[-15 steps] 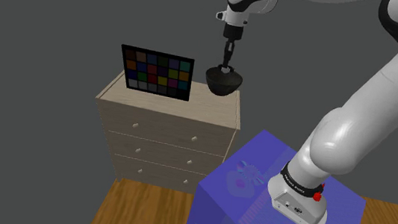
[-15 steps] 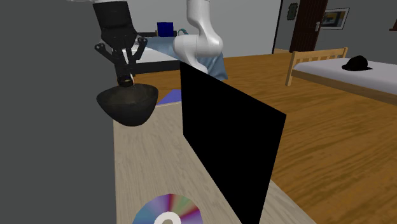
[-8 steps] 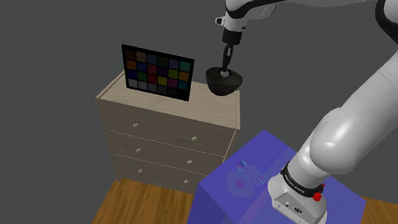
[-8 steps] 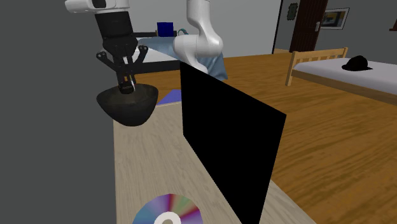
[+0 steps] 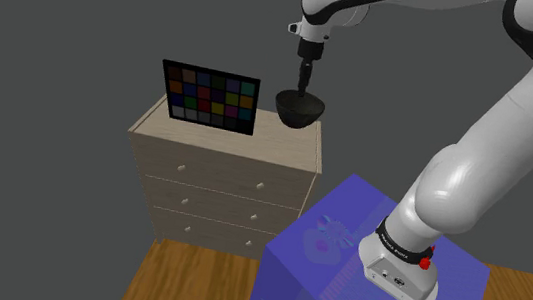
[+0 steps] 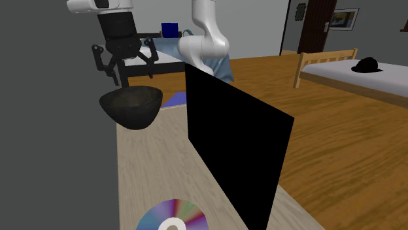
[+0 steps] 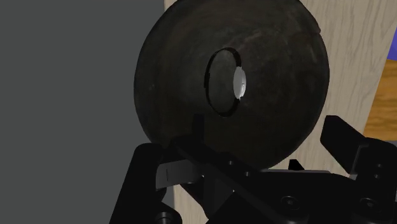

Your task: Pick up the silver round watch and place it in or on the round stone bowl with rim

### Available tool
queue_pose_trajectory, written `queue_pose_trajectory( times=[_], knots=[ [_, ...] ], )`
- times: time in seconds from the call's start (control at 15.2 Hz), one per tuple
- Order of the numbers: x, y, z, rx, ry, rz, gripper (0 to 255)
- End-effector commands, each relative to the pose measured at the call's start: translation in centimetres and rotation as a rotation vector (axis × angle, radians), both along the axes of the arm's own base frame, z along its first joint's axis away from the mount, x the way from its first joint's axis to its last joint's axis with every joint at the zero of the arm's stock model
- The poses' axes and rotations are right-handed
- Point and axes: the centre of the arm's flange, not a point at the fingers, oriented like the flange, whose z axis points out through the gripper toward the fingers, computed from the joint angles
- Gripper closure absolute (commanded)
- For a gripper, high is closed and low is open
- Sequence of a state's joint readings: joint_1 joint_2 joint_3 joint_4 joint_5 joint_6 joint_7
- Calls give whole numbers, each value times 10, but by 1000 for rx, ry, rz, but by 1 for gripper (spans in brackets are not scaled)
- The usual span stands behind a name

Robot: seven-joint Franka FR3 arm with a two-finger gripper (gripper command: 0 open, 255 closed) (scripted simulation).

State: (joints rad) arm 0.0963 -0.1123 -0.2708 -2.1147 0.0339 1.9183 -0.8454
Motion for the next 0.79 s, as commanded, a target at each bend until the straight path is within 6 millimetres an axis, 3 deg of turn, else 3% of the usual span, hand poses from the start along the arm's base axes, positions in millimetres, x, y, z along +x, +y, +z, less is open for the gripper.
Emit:
queue_pose_trajectory(
  times=[0.0,0.26,0.73],
  knots=[
    [0,0,0,0,0,0,0],
    [4,-4,50,0,0,0,0],
    [4,-4,50,0,0,0,0]
  ],
)
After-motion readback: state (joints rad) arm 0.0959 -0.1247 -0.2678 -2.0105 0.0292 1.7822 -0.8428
